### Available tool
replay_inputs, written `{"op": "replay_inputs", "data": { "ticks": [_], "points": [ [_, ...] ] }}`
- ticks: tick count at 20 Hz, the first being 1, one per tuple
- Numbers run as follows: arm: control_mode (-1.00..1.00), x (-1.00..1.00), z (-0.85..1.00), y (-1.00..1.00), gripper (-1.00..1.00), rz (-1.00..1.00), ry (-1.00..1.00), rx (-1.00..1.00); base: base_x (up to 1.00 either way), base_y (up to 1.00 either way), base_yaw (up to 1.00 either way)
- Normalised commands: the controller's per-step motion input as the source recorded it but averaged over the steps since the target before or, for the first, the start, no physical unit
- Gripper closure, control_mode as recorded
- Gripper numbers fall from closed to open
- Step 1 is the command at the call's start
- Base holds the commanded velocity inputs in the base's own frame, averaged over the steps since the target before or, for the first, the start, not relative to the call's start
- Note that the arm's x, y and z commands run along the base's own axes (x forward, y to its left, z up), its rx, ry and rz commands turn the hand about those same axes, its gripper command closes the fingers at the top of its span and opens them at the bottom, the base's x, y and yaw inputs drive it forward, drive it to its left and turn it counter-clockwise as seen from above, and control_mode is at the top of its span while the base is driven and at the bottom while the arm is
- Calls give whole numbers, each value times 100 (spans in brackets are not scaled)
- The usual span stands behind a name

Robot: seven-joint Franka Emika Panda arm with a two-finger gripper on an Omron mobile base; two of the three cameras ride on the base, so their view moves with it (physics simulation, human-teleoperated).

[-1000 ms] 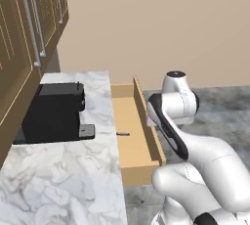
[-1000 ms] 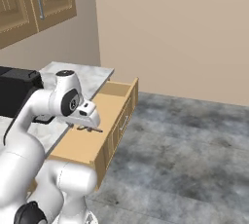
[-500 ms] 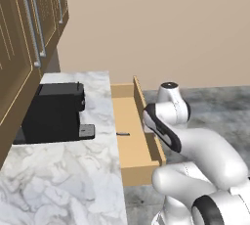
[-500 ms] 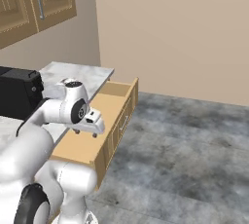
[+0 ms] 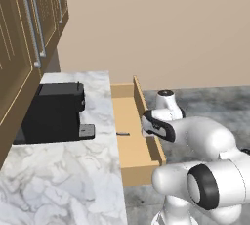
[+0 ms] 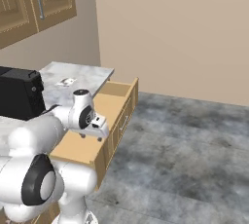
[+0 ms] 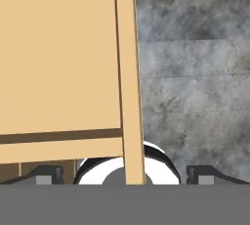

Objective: Pick the peeler from the drawer and place it on the counter.

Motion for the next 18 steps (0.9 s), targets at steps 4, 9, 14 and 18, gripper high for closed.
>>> {"op": "replay_inputs", "data": {
  "ticks": [4, 9, 14, 18],
  "points": [
    [-100, 40, -43, 0, -100, 0, 6, 0, 0, 0, 0],
    [-100, 38, -40, 0, -100, 0, 3, 0, 0, 0, 0],
    [-100, 34, -41, -1, -100, 0, 1, 0, 0, 0, 0],
    [-100, 21, -51, -18, -100, 0, 1, 0, 0, 0, 0]
  ]
}}
